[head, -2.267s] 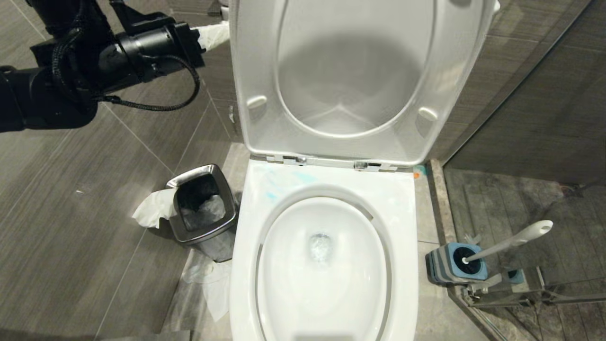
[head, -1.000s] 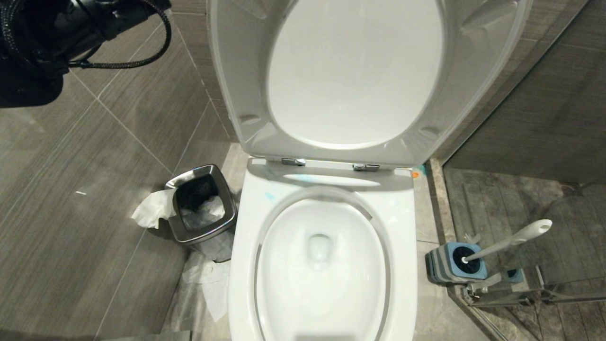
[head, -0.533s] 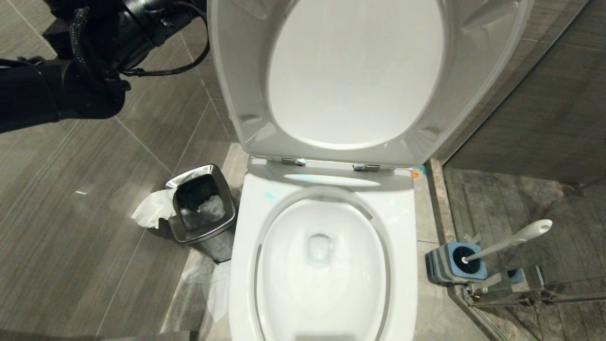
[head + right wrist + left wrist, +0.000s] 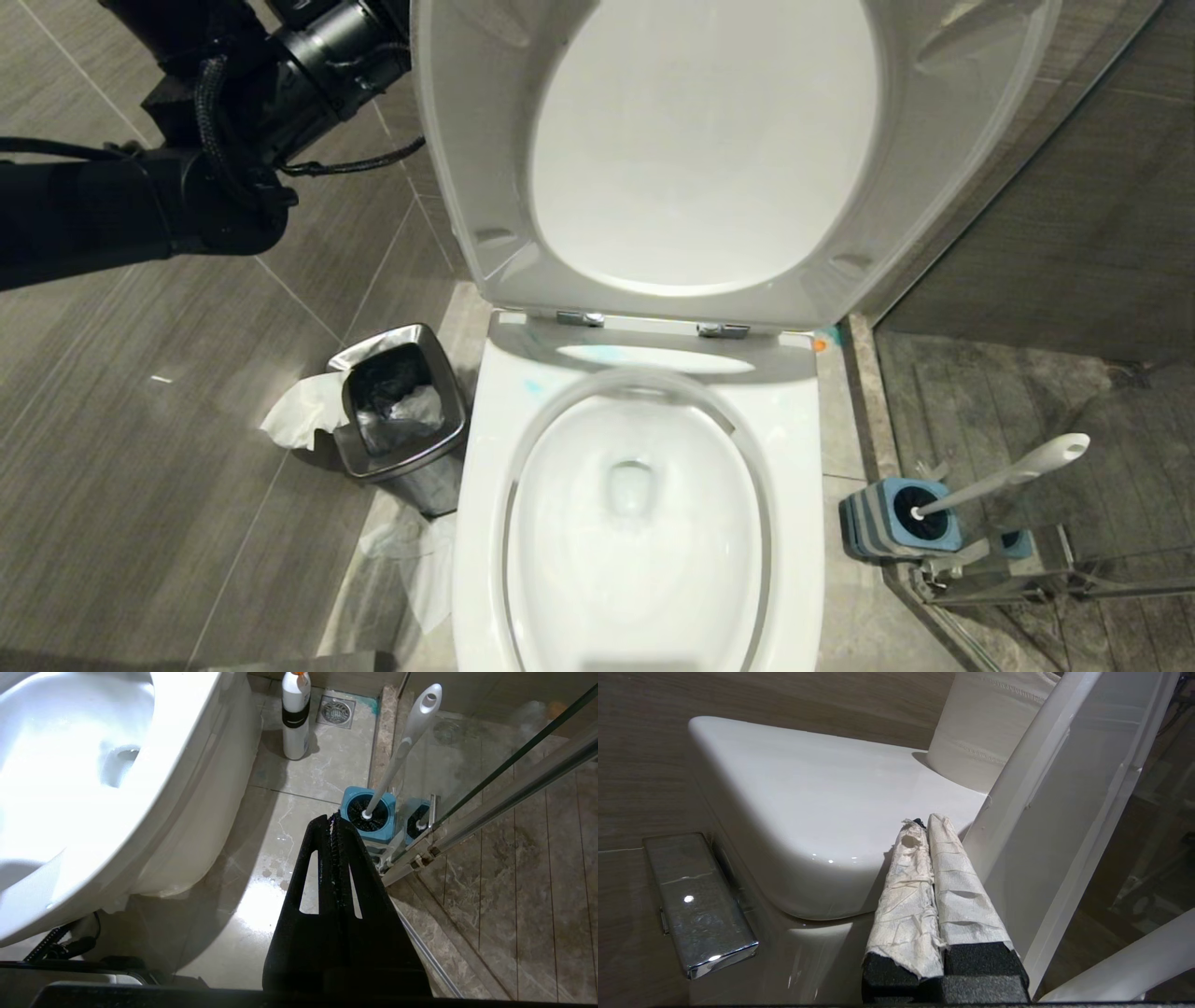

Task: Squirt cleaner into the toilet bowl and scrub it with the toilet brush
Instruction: Close the toilet lid

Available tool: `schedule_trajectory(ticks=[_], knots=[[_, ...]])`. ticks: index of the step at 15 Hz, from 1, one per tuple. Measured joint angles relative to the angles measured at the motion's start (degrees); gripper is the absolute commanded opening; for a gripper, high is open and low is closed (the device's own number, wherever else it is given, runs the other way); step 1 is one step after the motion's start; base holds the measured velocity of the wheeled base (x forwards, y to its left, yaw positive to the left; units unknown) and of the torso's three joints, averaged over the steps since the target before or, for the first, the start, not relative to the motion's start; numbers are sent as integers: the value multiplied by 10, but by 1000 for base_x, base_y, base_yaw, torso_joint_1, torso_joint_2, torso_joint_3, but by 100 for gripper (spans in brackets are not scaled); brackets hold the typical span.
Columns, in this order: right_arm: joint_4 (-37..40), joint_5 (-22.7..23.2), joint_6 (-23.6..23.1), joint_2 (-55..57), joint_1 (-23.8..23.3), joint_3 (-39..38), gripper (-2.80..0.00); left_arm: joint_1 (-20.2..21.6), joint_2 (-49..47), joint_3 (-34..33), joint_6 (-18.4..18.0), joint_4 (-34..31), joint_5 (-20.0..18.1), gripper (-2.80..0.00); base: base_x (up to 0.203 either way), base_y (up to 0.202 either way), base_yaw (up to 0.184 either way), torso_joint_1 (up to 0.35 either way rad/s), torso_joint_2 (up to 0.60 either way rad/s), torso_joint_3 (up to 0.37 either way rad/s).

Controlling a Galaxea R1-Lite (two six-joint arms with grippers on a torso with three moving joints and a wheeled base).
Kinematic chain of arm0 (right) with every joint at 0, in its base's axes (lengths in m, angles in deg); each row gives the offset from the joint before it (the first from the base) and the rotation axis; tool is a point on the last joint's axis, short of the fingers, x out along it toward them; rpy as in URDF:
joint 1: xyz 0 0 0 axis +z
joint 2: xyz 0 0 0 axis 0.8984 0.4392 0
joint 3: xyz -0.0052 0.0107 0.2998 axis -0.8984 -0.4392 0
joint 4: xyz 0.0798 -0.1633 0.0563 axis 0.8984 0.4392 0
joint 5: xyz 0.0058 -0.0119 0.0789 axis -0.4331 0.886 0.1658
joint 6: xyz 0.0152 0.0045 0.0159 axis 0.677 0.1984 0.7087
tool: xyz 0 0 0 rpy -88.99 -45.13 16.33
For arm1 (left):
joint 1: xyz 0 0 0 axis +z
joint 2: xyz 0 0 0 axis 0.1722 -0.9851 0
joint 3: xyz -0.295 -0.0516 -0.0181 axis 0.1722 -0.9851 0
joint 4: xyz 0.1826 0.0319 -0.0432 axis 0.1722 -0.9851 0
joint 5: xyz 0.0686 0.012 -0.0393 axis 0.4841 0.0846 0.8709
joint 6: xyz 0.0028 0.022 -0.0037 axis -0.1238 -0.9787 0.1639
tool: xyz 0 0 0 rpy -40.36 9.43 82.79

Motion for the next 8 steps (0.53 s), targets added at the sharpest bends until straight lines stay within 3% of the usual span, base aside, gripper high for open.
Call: schedule_trajectory(ticks=[3, 8], knots=[[0, 0, 0, 0, 0, 0, -280, 3, -2, -1, 56, 0, -20, -280, 0, 0, 0, 0, 0, 0], [0, 0, 0, 0, 0, 0, -280, 27, 7, -2, 219, 24, -127, -280, 0, 0, 0, 0, 0, 0]])
